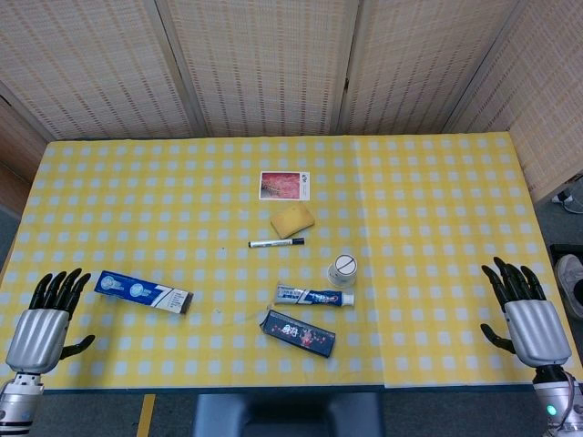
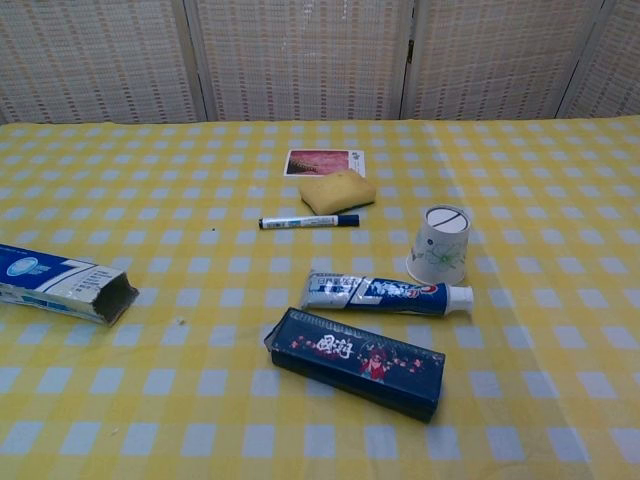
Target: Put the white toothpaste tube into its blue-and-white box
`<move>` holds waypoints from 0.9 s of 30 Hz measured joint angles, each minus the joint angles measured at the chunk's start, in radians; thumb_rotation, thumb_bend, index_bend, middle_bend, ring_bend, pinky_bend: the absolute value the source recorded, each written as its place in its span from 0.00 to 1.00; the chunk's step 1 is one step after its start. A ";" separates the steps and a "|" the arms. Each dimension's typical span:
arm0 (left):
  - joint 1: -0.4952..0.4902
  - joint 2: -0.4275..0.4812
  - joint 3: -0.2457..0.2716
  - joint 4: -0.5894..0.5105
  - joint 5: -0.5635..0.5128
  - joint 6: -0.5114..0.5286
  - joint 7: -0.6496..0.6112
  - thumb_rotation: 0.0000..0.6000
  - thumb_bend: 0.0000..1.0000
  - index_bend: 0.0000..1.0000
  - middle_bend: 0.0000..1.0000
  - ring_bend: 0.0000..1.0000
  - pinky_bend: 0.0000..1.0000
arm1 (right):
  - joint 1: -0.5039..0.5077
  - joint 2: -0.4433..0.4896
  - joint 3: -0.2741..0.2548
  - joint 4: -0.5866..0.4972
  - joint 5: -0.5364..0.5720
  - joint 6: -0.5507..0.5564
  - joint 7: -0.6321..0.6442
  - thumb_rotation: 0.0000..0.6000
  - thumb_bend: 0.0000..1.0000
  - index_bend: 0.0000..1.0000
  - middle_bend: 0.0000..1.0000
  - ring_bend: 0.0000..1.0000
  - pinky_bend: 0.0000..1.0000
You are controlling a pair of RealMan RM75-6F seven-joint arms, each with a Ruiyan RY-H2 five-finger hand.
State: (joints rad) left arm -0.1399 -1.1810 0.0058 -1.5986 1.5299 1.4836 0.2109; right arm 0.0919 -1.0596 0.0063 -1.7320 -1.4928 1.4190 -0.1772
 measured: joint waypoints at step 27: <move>-0.315 -0.058 -0.025 0.167 -0.009 -0.503 -0.092 1.00 0.17 0.18 0.21 0.09 0.00 | 0.042 -0.034 0.006 -0.009 0.017 -0.084 -0.039 1.00 0.27 0.00 0.00 0.04 0.00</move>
State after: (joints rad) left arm -0.4547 -1.2393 -0.0192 -1.4313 1.5211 0.9808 0.1192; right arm 0.1337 -1.0937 0.0125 -1.7408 -1.4756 1.3355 -0.2167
